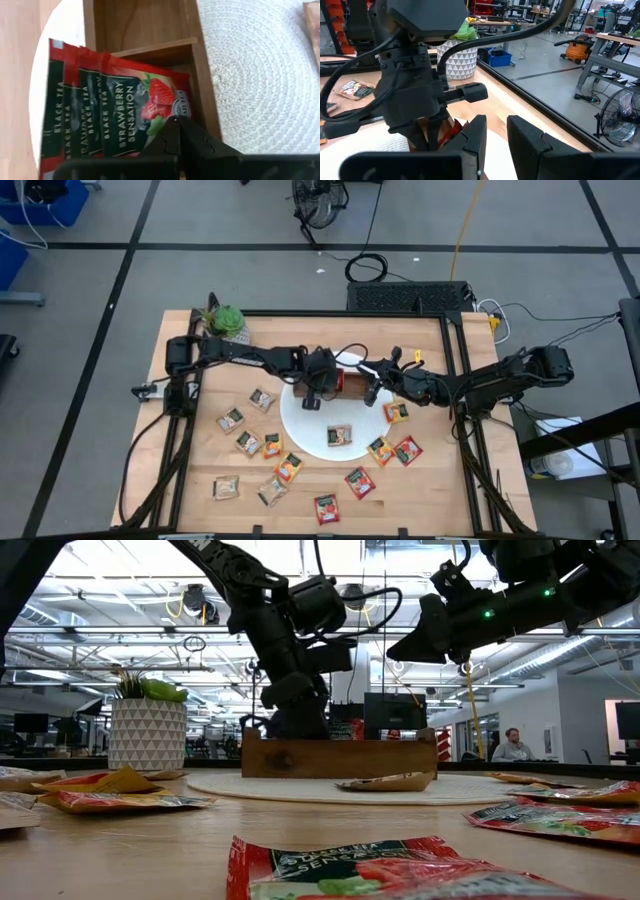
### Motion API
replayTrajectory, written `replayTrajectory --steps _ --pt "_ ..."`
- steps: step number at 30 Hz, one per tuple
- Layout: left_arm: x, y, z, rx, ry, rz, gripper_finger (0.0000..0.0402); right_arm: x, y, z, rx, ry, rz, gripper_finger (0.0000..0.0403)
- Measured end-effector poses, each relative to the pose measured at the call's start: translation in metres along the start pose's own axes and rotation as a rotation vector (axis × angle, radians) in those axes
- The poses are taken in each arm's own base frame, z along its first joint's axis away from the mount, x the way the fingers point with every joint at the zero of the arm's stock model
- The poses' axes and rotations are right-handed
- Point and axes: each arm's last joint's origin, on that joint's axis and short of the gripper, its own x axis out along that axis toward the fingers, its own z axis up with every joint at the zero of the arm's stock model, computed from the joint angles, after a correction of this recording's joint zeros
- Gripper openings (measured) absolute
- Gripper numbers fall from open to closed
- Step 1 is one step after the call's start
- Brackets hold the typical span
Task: Pick & Place Tea
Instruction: Put the red tea bag into the middle section of the wooden organizer
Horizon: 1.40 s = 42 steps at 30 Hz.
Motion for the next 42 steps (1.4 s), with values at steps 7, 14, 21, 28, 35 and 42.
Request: replayTrajectory --steps 7,14,21,28,35,42 --pt "-0.012 -0.006 0.016 0.009 0.034 -0.014 0.0001 0.000 0.000 0.000 0.000 0.000 0.000 0.0063" --pt "-0.008 0.001 0.033 0.059 0.133 -0.058 0.0001 0.000 0.000 0.000 0.000 0.000 0.000 0.0063" --pt "0.012 0.002 0.032 0.088 0.207 -0.085 0.0001 0.000 0.000 0.000 -0.008 0.001 0.000 0.0063" --pt "0.016 0.003 0.029 0.083 0.228 -0.093 0.0001 0.000 0.000 0.000 -0.009 0.001 -0.001 0.0063" --pt "0.018 0.005 0.032 0.041 0.197 -0.043 0.0002 0.000 0.000 0.000 -0.008 0.001 0.000 0.0063" --pt "0.018 0.008 0.032 0.012 0.224 0.056 0.0003 0.000 0.000 0.000 -0.008 0.001 0.000 0.0063"
